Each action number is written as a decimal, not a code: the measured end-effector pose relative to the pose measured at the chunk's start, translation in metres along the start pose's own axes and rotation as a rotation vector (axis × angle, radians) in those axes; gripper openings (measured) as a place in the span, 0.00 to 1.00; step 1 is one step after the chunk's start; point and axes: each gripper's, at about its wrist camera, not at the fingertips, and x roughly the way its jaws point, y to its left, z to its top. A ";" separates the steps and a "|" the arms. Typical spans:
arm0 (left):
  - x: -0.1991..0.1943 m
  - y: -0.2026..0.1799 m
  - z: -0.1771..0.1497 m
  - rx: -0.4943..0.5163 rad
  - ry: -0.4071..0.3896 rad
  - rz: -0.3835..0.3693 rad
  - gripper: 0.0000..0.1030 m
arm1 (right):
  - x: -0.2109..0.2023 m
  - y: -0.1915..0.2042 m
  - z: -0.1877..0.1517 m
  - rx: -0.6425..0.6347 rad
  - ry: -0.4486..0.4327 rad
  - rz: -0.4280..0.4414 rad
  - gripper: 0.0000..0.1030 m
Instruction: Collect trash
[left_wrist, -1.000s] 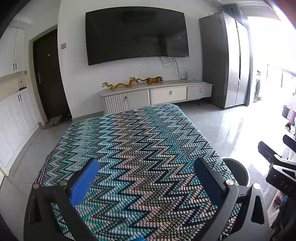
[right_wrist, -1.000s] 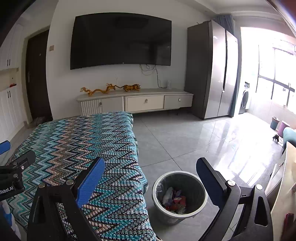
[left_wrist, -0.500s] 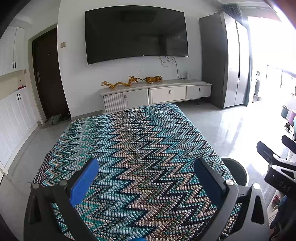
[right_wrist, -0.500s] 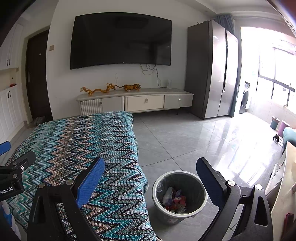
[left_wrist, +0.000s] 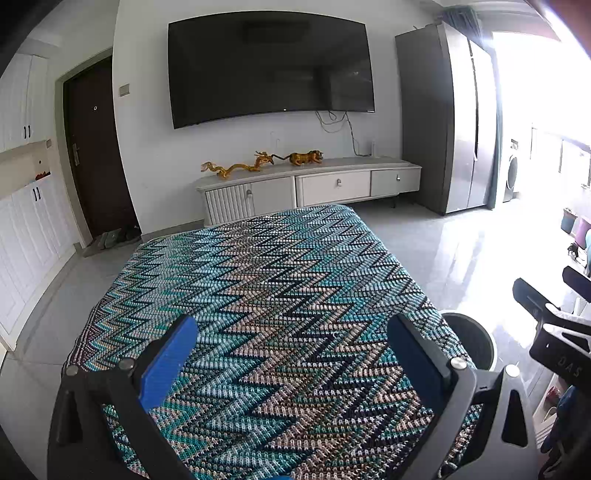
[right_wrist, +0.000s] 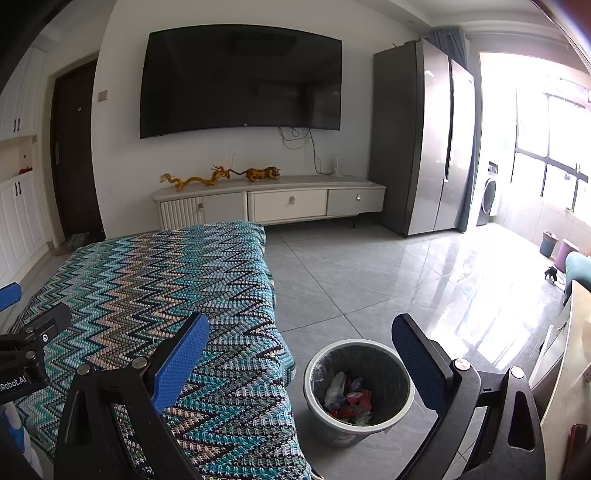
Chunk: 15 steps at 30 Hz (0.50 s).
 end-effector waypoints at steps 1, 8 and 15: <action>0.000 0.000 0.000 -0.001 0.000 0.000 1.00 | 0.000 0.000 0.000 0.000 0.000 -0.001 0.95; 0.002 0.002 0.000 -0.001 0.003 0.000 1.00 | 0.000 0.000 0.000 0.001 0.000 -0.002 0.95; 0.002 0.004 -0.001 -0.006 0.004 0.000 1.00 | 0.001 0.001 -0.003 0.007 0.001 -0.011 0.95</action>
